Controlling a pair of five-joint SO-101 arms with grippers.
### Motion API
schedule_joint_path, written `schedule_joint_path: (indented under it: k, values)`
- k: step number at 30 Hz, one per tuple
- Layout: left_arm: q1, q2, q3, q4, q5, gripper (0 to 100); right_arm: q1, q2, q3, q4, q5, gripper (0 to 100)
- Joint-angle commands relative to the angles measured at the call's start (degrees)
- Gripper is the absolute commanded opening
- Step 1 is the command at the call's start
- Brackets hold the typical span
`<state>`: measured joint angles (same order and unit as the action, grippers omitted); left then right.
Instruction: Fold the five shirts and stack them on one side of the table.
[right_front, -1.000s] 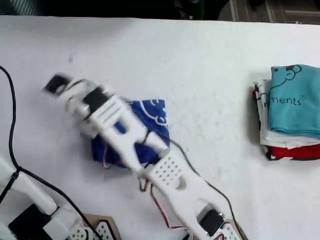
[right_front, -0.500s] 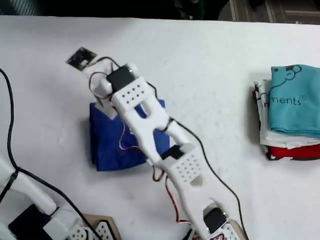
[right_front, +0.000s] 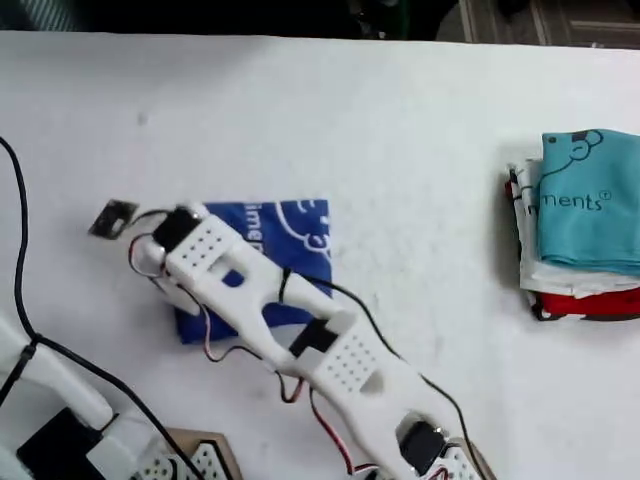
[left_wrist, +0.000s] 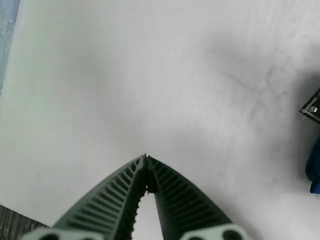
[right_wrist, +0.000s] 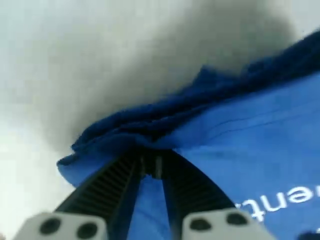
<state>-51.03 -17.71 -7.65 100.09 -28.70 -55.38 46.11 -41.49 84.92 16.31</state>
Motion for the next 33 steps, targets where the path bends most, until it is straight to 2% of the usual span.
schedule_joint_path:
  k: [1, 5, 11, 19, 25, 27, 29, 33]
  values:
    - [-0.31, -1.54, -0.26, -0.70, -0.09, 2, -0.66, -0.31, -10.64, 4.09, -0.26, 1.8]
    - [-0.22, -1.54, -0.26, -0.53, -0.09, 2, 0.22, -0.13, -18.11, 14.20, -0.26, 1.8]
    - [-0.04, -1.54, -0.26, -0.62, -0.09, 2, 4.79, -6.64, -14.95, 14.02, -5.10, 1.7]
    - [-0.04, -1.54, -0.26, -0.62, -0.09, 2, 5.58, -24.22, 8.79, 14.02, -6.24, 1.7]
    - [-0.04, -1.54, -0.26, -0.62, -0.09, 2, 11.30, -40.04, 25.93, 14.02, -13.36, 1.8]
    - [-0.04, -1.54, -0.26, -0.62, -0.09, 2, 12.70, -43.82, 32.09, 13.93, -17.76, 1.9]
    - [-0.04, -1.54, -0.26, -0.62, -0.09, 2, 13.32, -44.70, 36.75, 13.93, -24.44, 5.7]
    - [0.13, -1.54, -0.26, -0.62, -0.09, 2, 13.93, -41.54, 39.65, 12.79, -32.97, 23.3]
